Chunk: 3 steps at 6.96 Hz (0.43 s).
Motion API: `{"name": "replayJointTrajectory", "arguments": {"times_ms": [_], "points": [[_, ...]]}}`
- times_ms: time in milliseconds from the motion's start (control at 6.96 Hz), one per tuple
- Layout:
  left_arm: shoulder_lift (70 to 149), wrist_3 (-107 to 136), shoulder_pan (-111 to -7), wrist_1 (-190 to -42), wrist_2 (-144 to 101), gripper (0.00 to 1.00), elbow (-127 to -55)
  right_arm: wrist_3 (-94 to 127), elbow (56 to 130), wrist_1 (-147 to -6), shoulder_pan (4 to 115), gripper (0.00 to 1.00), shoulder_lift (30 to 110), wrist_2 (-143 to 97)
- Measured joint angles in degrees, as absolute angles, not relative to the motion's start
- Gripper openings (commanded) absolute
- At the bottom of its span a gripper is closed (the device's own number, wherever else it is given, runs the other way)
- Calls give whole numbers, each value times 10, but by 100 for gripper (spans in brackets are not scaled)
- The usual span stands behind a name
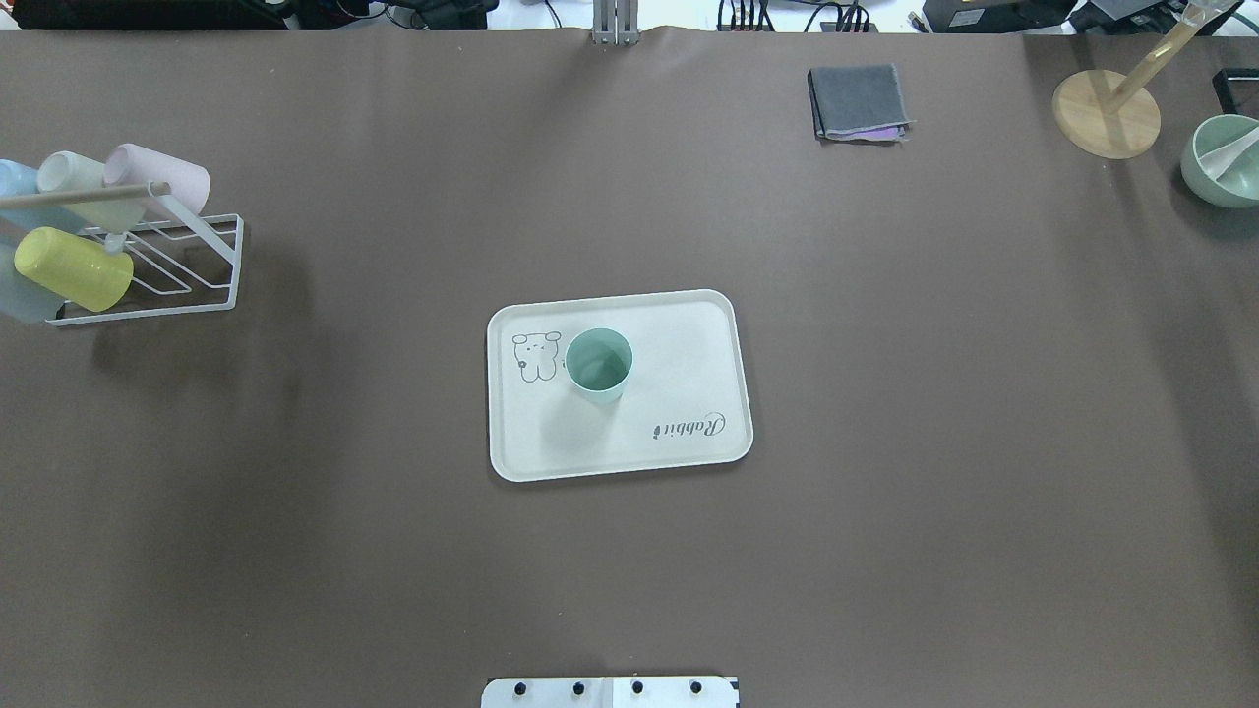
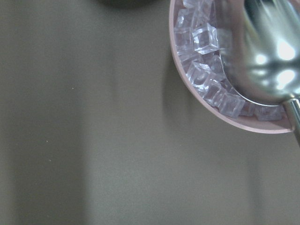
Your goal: Pick up and place green cup on tray
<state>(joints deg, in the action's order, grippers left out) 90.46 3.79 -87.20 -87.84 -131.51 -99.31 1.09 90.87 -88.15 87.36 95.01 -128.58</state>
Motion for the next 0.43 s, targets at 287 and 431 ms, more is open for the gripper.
{"name": "replayJointTrajectory", "arguments": {"times_ms": [287, 431], "points": [[858, -70, -899, -879, -1338, 99, -972, 11, 908, -882, 874, 100, 950, -1286], [841, -88, -906, -881, -1340, 99, -970, 11, 908, -881, 874, 100, 950, -1286]]}}
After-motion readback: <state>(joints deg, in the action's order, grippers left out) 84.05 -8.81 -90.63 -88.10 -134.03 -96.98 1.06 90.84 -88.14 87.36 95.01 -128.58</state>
